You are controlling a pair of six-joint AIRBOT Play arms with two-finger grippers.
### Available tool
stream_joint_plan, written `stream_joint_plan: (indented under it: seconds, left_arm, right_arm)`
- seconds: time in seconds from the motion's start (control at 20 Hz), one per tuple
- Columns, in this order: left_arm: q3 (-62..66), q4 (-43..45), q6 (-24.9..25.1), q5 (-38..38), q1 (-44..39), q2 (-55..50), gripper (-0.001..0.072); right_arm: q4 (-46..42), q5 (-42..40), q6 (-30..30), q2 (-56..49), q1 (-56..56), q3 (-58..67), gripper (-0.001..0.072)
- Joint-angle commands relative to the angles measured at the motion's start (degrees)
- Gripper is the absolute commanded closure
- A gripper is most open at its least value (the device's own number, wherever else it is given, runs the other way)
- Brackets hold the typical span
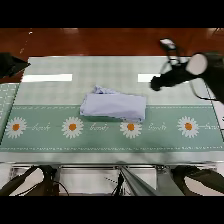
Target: Fold the shirts.
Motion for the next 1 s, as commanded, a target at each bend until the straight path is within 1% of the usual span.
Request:
stream_joint_plan:
  seconds: [0.0, 0.05, 0.1, 0.2, 0.25, 0.35, 0.4, 0.55, 0.65, 0.7, 0.75, 0.8, 0.85, 0.9, 0.95]
  left_arm:
    - [-0.09, 0.02, -0.02, -0.17, 1.09, 0.28, 0.0687]
    - [-0.13, 0.02, -0.02, -0.48, 1.09, 0.28, 0.0686]
    - [-0.13, 0.02, -0.02, -0.83, 1.09, 0.28, 0.0687]
    - [-0.13, 0.02, -0.02, -1.42, 1.09, 0.26, 0.0687]
    - [-0.13, 0.02, -0.02, -1.68, 1.09, 0.26, 0.0687]
    - [-0.13, 0.04, -0.02, -2.32, 1.09, 0.26, 0.0686]
    - [-0.13, 0.04, -0.02, -2.36, 1.09, 0.26, 0.0687]
    - [-0.13, 0.04, -0.04, -2.36, 1.09, 0.26, 0.0686]
    - [-0.13, 0.04, -0.04, -2.38, 1.09, 0.26, 0.0686]
    - [-0.13, 0.02, -0.02, -2.36, 1.09, 0.26, 0.0686]
    - [-0.13, 0.04, -0.02, -2.34, 1.09, 0.24, 0.0686]
    - [-0.13, 0.07, 0.00, -2.34, 1.09, 0.13, 0.0686]
    - [-0.13, 0.07, 0.00, -2.34, 1.09, -0.07, 0.0686]
    - [-0.15, 0.07, -0.02, -2.36, 1.09, -0.28, 0.0686]
    - [-0.15, 0.04, -0.04, -2.38, 1.05, -0.48, 0.0686]
  right_arm:
    - [3.30, 11.28, -1.11, 3.61, -18.08, -8.17, 0.0218]
    - [14.05, 9.40, -2.43, 3.61, -22.29, -12.98, 0.0130]
    - [25.11, 6.03, -4.63, 3.61, -25.42, -18.53, 0.0101]
    - [40.04, -2.19, -8.17, 3.61, -26.64, -28.00, 0.0101]
    - [44.81, -6.27, -9.40, 3.56, -25.64, -31.52, 0.0101]
    - [51.52, -12.48, -12.24, 2.60, -21.27, -35.89, 0.0101]
    - [53.20, -14.29, -13.27, 1.64, -18.56, -36.41, 0.0101]
    - [58.38, -21.33, -13.44, -2.36, -10.14, -36.39, 0.0103]
    - [64.22, -25.88, -13.49, -4.92, -6.10, -36.39, 0.0112]
    - [67.38, -27.54, -14.19, -5.97, -4.31, -36.30, 0.0134]
    - [69.61, -28.30, -16.22, -6.69, -2.93, -35.87, 0.0198]
    - [70.27, -28.46, -18.01, -7.04, -2.23, -35.21, 0.0283]
    - [70.18, -28.39, -19.19, -7.02, -2.08, -34.36, 0.0431]
    - [69.85, -27.26, -19.82, -6.97, -2.49, -33.11, 0.0626]
    - [69.61, -24.13, -20.90, -6.97, -3.63, -31.17, 0.0691]
